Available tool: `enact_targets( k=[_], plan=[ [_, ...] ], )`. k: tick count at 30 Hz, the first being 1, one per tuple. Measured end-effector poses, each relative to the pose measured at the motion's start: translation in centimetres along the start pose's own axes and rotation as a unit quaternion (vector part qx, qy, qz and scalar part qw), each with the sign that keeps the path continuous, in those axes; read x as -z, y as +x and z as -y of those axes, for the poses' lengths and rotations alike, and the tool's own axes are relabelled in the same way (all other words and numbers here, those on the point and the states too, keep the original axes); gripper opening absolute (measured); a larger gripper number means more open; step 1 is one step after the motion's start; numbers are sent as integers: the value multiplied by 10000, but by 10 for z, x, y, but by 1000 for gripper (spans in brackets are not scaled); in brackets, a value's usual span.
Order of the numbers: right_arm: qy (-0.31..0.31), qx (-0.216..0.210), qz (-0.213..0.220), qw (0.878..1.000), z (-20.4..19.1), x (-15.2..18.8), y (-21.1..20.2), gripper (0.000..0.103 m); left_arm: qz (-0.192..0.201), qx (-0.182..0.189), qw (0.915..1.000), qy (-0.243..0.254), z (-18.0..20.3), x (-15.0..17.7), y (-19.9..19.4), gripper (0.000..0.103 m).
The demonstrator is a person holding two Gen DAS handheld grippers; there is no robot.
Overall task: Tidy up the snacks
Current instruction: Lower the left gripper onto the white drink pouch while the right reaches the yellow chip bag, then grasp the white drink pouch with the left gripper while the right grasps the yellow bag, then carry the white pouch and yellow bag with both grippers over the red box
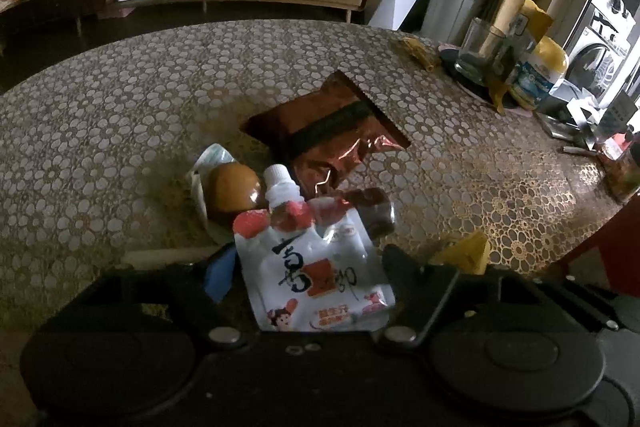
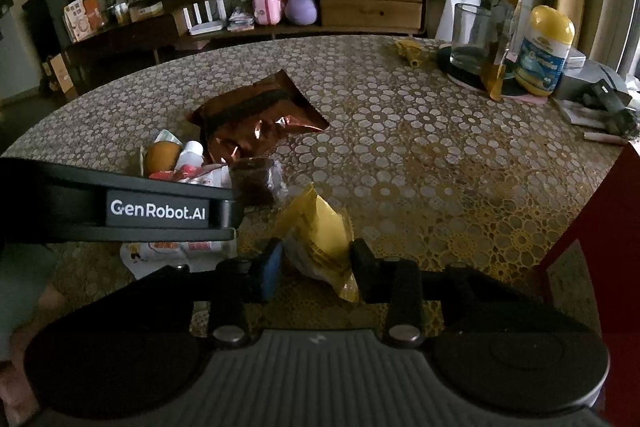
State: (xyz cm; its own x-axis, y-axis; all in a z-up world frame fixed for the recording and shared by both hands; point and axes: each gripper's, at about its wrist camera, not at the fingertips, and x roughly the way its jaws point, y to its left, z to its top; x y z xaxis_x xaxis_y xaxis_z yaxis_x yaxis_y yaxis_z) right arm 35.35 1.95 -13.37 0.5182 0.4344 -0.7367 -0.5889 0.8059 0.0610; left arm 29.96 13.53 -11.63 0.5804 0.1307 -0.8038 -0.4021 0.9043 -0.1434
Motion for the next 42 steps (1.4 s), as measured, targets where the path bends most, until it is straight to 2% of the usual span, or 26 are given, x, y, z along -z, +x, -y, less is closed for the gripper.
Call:
enact_targets(
  k=[8,18,20,24,25,29,35,42],
  plan=[
    [171,37,32,9998,1,6,-17,34,-37,193,9998,-52,-8,5,-9,66],
    [294,-12,23,9996,0,30,-62,31,-141,554,9983,71,-17,36,-36,65],
    [341,-3,37,9994,0,36,-73,25,-116,620,9979,139,-14,43,-45,65],
    [448,-28,44,9990,2,49,-94,18,-59,789,9965,260,-8,57,-65,65],
    [422,-8,42,9991,2,52,-98,9,-67,825,9962,286,-5,61,-70,65],
    [522,31,99,9986,7,63,-114,9,-109,990,9946,293,-2,79,-86,65],
    [851,-13,284,9960,26,73,-139,9,-68,1036,9939,383,-6,97,-109,65],
    [1267,-218,132,9916,33,81,-133,12,29,946,9941,521,-10,109,-114,65]
  ],
)
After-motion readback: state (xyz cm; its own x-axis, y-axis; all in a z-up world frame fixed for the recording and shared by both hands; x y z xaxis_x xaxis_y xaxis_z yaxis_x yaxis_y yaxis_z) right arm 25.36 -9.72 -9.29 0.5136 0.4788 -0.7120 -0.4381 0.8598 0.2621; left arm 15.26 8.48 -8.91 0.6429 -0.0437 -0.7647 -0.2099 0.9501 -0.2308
